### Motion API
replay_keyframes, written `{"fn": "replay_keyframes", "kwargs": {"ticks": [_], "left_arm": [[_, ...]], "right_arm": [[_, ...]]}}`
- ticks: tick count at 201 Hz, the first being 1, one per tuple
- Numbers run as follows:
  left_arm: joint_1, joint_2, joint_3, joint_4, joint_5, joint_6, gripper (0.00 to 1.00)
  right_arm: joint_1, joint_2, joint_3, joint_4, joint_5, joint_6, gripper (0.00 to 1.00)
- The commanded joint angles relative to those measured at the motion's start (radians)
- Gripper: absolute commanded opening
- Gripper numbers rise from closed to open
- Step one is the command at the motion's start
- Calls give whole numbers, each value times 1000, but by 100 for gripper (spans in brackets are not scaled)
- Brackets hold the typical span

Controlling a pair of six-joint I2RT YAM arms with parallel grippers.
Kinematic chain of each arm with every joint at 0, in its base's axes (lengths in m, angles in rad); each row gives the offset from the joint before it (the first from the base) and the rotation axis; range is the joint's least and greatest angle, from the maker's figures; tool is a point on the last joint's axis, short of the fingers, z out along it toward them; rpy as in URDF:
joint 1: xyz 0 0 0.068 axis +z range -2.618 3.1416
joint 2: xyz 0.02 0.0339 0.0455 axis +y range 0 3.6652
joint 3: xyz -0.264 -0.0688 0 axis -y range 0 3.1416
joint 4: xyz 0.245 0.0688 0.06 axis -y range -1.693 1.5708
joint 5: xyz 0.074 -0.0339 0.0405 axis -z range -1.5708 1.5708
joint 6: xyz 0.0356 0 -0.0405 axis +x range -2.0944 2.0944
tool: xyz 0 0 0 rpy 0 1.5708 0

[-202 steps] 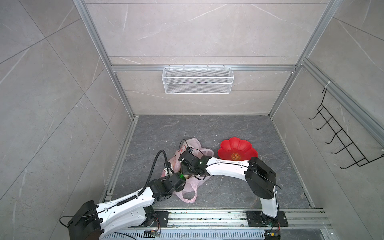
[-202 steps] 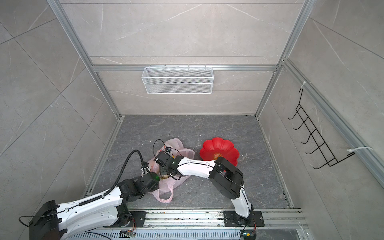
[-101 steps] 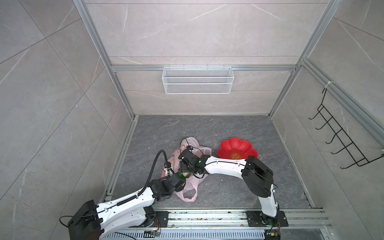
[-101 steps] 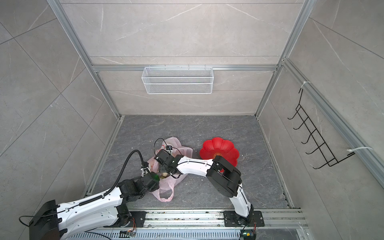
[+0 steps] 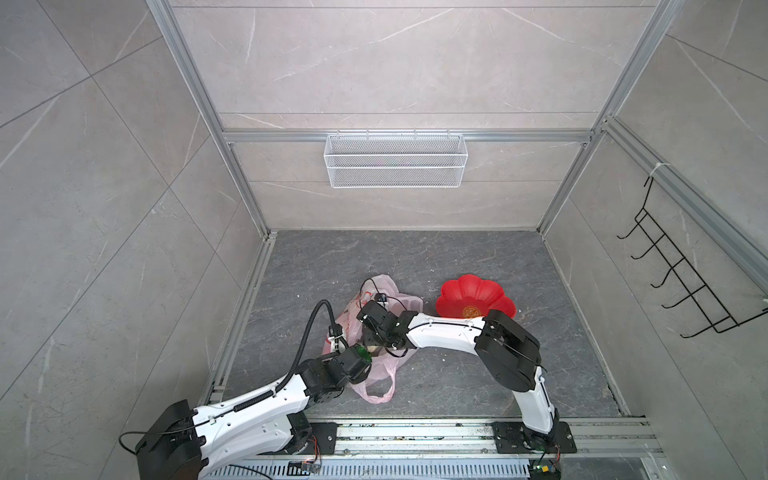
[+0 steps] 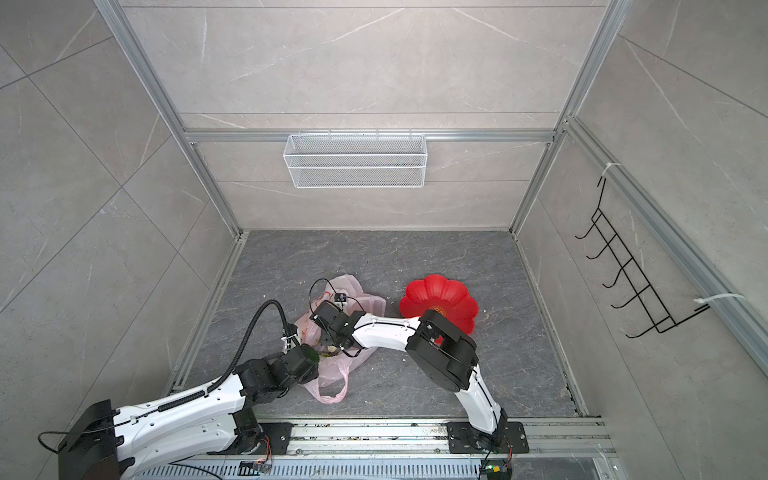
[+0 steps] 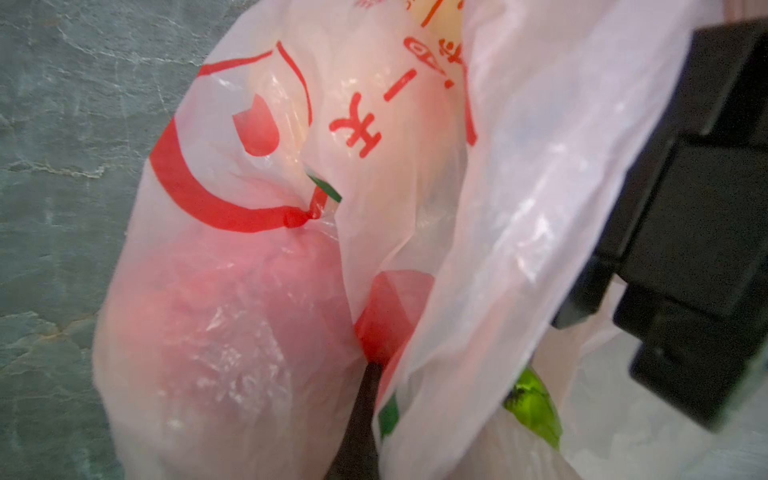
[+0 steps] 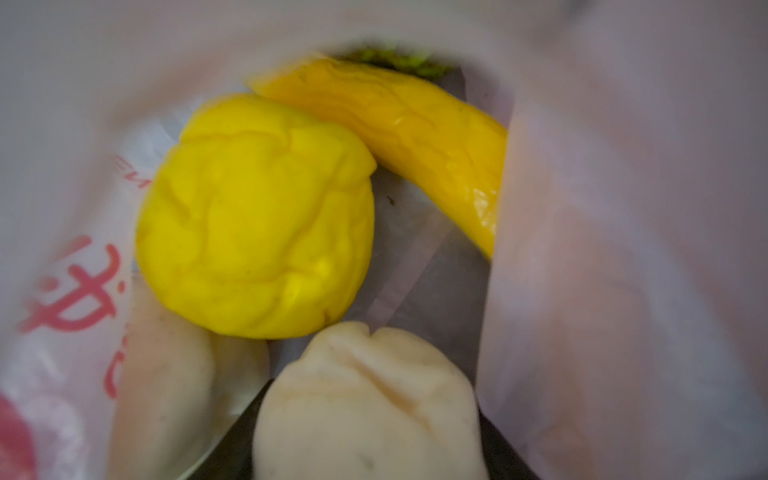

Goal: Take the fake fruits out of the plastic bag

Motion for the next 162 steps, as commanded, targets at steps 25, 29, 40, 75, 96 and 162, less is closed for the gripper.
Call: {"fn": "replay_keyframes", "kwargs": {"ticks": [25, 29, 40, 75, 96, 162], "left_arm": [[-4, -6, 40, -63, -56, -40, 0], [-5, -7, 40, -68, -60, -44, 0], [-5, -13, 43, -71, -67, -45, 0], [-5, -25, 62, -64, -97, -26, 0], [-4, -23, 91, -64, -118, -6, 0], [5, -13, 157, -44, -164, 91, 0]], "right_arm": [[-7, -126, -36, -36, 0, -80, 46], [-7, -135, -40, -39, -2, -85, 46], [-6, -156, -45, -45, -10, -99, 45], [-5, -195, -58, -70, -33, -138, 44], [-7, -216, -70, -83, -37, -143, 44], [-4, -359, -121, -132, -34, -163, 43]]}}
